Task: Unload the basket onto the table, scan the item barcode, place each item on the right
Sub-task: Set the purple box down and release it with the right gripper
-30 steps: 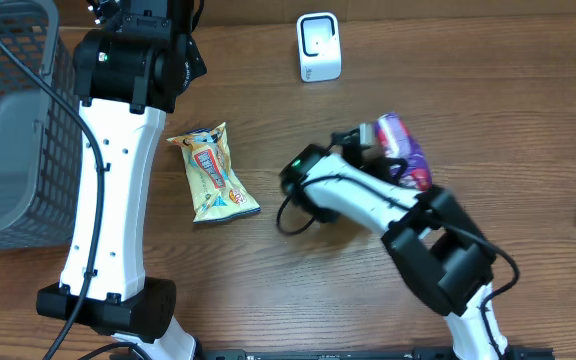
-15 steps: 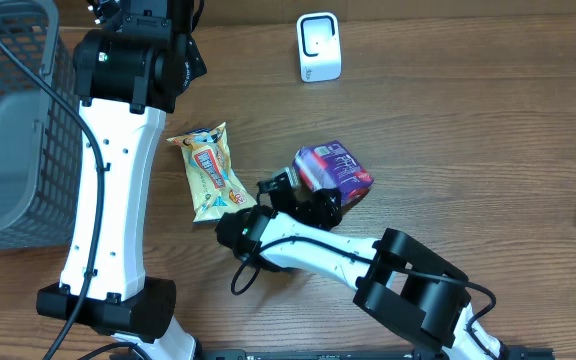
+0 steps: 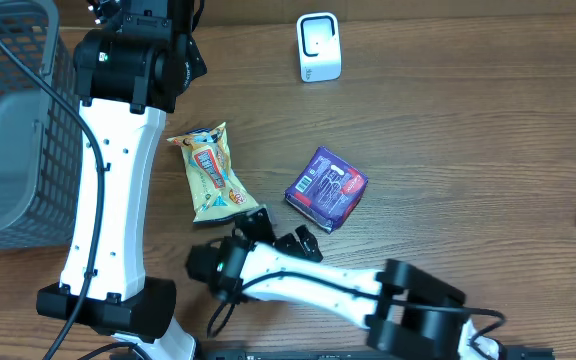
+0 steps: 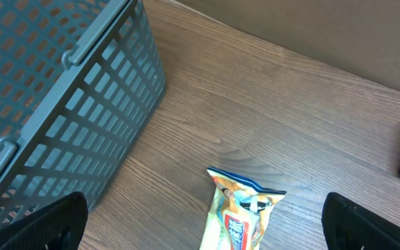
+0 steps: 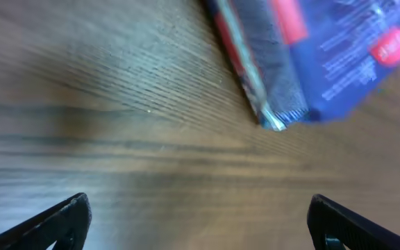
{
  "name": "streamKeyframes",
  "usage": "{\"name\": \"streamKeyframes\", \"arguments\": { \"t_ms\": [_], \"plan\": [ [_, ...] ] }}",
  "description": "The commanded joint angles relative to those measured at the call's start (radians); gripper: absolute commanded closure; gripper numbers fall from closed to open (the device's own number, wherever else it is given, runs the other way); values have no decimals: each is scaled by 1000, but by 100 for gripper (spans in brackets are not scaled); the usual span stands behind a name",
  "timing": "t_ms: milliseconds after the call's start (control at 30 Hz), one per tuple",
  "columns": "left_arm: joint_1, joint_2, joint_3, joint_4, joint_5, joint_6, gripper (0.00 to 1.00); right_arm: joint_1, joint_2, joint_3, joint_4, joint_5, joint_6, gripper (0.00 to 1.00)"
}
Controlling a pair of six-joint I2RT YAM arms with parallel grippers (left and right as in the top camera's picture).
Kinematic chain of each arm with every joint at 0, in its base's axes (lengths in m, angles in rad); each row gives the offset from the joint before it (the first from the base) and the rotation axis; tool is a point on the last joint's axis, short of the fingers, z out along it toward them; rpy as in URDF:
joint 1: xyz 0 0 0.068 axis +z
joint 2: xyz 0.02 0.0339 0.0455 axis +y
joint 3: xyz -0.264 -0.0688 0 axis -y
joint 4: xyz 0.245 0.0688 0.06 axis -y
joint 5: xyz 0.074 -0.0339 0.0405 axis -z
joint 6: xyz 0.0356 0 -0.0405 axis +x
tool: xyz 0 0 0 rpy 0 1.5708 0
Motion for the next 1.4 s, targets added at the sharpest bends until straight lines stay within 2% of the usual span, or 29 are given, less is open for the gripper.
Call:
{"name": "streamKeyframes", "arguments": {
  "t_ms": [0, 200, 300, 600, 800, 933, 967, 1100, 1233, 1367],
  "plan": [
    [-6, 10, 9, 3, -10, -17, 0, -93, -171, 95, -40, -109, 134, 0],
    [-6, 10, 9, 3, -10, -17, 0, -319, -291, 104, -77, -252, 154, 0],
    [-6, 10, 9, 3, -10, -16, 0, -493, -292, 94, -102, -312, 141, 0],
    [-6, 10, 9, 3, -10, -17, 0, -867, -291, 24, 69, -768, -144, 0],
    [-6, 10, 9, 3, -10, -16, 0, -1075, -291, -187, 237, -1007, -301, 0],
    [-6, 10, 9, 3, -10, -17, 0, -1122, -291, -385, 481, -1089, -424, 0],
    [-6, 10, 9, 3, -10, -17, 0, -1125, -291, -457, 588, -1108, -442, 0],
    [-6, 10, 9, 3, -10, -16, 0, -1122, -291, -589, 802, -1192, -479, 0],
    [-6, 10, 9, 3, -10, -17, 0, -1118, -282, -667, 923, -1236, -475, 0],
    [-6, 10, 9, 3, -10, -16, 0, -1117, -240, -699, 964, -1237, -475, 0]
  ]
}}
